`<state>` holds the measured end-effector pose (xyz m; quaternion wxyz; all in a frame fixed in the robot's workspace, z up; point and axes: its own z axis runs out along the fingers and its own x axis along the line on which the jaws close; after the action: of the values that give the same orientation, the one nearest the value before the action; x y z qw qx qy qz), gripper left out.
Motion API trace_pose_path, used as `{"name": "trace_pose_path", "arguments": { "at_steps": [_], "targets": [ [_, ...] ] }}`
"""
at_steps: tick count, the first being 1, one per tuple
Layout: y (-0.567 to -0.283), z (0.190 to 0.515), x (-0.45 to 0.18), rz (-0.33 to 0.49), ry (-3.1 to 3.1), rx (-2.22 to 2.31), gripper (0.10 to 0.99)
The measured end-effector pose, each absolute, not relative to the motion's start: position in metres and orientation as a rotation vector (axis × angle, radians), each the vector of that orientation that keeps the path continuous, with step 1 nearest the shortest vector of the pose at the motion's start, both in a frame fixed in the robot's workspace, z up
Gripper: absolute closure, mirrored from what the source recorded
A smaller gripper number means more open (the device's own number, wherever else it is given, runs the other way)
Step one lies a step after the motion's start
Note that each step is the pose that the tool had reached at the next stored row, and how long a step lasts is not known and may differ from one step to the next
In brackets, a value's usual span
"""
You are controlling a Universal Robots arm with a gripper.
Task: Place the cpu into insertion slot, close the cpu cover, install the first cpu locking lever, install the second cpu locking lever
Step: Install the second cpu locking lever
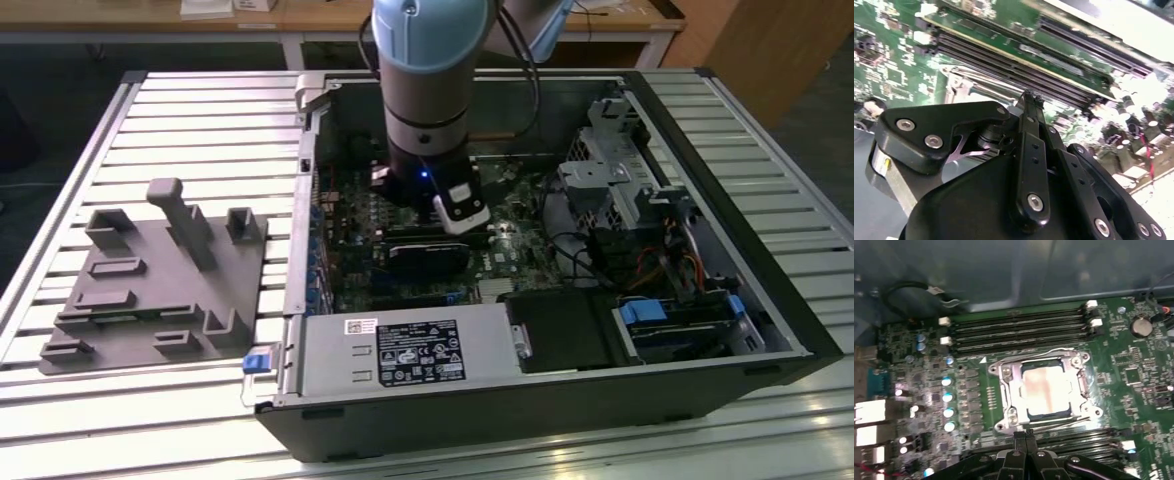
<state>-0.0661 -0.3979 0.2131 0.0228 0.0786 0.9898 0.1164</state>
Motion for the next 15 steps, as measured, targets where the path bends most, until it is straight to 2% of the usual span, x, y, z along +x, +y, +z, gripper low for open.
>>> {"name": "trace_pose_path", "arguments": {
  "at_steps": [7, 15],
  "targets": [
    [-0.384, 0.213, -0.06, 0.348, 3.066, 0.246, 0.98],
    [-0.377, 0.213, -0.053, 0.289, 3.066, 0.261, 0.98]
  ]
}}
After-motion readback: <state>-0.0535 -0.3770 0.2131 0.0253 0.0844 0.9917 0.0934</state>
